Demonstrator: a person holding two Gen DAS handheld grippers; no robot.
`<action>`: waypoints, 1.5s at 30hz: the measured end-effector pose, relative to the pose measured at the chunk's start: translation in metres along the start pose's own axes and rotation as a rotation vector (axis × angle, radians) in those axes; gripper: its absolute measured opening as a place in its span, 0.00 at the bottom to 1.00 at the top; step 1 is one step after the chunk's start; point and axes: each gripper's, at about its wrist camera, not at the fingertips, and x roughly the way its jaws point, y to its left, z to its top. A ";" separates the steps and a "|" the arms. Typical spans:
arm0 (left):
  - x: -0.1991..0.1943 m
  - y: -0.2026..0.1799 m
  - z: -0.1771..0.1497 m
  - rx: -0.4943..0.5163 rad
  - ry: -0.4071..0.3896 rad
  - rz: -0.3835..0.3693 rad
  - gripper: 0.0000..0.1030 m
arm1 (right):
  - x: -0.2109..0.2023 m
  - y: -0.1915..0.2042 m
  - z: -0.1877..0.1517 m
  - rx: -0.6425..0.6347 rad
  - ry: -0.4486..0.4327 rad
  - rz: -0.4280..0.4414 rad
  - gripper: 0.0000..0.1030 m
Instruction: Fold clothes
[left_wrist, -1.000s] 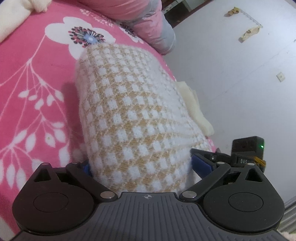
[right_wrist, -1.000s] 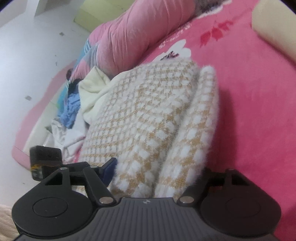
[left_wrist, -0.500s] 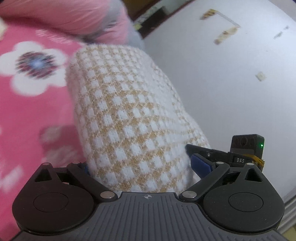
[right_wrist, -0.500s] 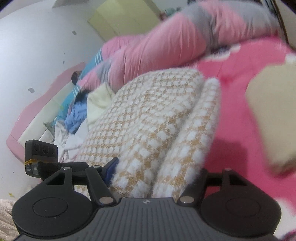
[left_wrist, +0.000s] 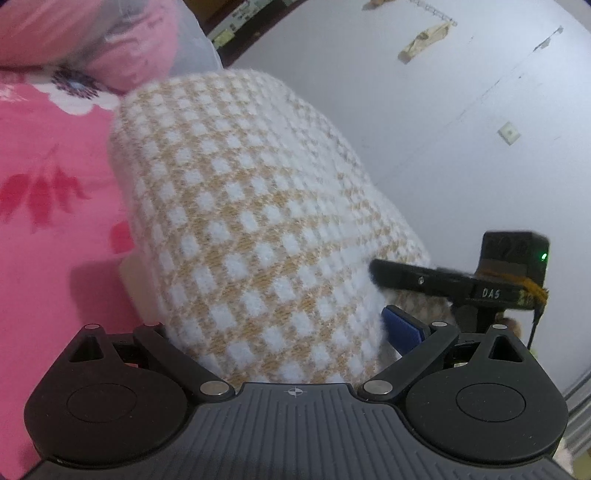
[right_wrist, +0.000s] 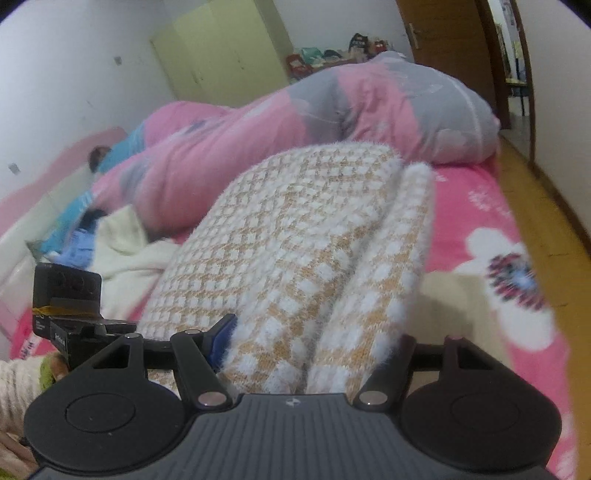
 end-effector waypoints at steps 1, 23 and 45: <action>0.006 0.000 0.000 -0.001 0.011 -0.004 0.96 | 0.004 -0.007 0.003 -0.010 0.013 -0.008 0.67; 0.049 0.028 -0.034 0.061 0.079 0.006 0.96 | 0.082 -0.134 -0.023 0.091 0.042 0.093 0.78; -0.040 0.040 0.009 0.247 -0.183 0.110 0.96 | -0.027 -0.020 -0.091 0.228 -0.595 -0.703 0.78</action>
